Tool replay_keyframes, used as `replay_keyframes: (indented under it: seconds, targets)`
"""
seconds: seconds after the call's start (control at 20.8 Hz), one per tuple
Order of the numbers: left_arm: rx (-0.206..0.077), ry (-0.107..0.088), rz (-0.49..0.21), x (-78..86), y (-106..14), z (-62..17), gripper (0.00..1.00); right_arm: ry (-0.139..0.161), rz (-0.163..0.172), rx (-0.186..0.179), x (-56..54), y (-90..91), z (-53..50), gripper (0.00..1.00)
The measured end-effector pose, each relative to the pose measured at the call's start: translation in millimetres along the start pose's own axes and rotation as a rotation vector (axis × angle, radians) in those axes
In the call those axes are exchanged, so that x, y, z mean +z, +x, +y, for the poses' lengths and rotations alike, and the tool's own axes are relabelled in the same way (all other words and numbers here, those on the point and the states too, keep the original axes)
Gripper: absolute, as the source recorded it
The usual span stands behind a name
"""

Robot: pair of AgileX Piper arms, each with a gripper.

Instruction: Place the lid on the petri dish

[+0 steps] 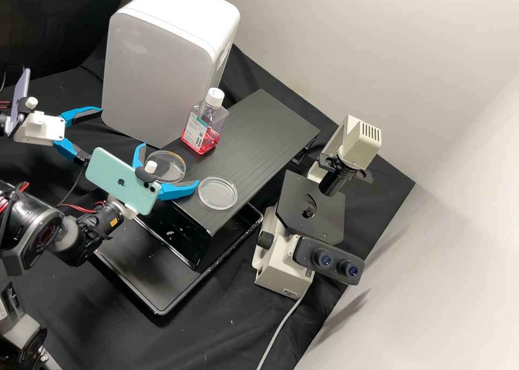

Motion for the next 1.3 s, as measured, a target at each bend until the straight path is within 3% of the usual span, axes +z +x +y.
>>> replay_keyframes:
  seconds: [0.34,0.82,0.86,1.3]
  targets:
    - [0.0,0.0,0.001,-0.1,0.0,0.0,1.0,0.001,0.02,-0.001,-3.9,-1.3,-1.5,1.0]
    - [0.0,0.0,0.001,-0.1,0.0,0.0,1.0,-0.001,0.017,-0.011,-2.7,-0.5,-4.3,1.0]
    - [0.0,0.0,0.001,-0.1,0.0,0.0,1.0,-0.001,0.017,-0.011,-2.7,-0.5,-4.3,0.0]
    - [0.0,-0.001,0.002,-0.2,0.0,0.0,1.0,-0.002,0.019,-0.012,-2.9,-0.5,-4.4,0.0]
